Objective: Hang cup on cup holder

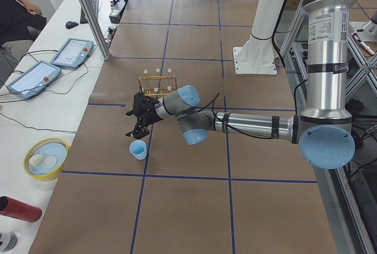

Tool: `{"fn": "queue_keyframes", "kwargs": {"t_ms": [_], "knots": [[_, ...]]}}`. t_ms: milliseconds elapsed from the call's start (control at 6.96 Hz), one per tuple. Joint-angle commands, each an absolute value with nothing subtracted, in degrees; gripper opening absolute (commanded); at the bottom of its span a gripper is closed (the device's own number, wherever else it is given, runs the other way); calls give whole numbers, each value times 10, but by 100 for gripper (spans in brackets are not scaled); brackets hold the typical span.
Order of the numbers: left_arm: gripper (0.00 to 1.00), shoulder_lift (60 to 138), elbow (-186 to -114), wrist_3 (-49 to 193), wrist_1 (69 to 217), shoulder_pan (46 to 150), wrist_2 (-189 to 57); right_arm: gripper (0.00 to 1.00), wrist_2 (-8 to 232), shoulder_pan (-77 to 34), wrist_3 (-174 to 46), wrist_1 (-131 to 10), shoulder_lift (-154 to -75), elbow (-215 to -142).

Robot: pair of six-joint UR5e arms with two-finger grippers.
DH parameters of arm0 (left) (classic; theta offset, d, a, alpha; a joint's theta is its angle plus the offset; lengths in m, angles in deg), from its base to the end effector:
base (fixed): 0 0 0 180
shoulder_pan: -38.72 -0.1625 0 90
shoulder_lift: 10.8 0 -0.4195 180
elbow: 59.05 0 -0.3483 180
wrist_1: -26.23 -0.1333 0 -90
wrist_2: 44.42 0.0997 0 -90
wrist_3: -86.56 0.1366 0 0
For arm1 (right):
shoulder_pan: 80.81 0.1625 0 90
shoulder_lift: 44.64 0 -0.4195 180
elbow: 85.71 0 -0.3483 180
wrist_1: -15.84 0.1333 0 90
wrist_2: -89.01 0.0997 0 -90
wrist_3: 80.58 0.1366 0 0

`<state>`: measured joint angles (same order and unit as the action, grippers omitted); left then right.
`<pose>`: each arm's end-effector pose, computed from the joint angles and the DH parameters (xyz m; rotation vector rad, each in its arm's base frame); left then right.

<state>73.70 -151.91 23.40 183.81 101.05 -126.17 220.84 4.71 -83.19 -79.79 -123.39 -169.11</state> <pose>0.0840 -0.4894 0.5631 0.9024 0.7294 -0.6314 0.0009 -0.5286 0.6492 -0.0283 -0.7301 -0.1119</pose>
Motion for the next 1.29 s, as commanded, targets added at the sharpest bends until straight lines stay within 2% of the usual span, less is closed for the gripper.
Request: {"fn": "queue_keyframes", "kwargs": {"t_ms": [0, 287, 575, 862, 1150], "knots": [[100, 719, -1473, 168, 1888, 902, -1097, 100, 2208, 48, -831, -798, -1234, -1691], [100, 719, -1393, 142, 1947, 836, -984, 100, 2208, 47, -832, -798, -1234, -1691], [100, 730, -1368, 122, 1940, 781, -910, 100, 2208, 47, -832, -798, -1234, -1691], [100, 771, -1323, 127, 1940, 766, -901, 100, 2208, 47, -832, -798, -1234, -1691], [100, 777, -1297, 128, 1939, 740, -902, 100, 2208, 47, -832, -798, -1234, -1691]]}}
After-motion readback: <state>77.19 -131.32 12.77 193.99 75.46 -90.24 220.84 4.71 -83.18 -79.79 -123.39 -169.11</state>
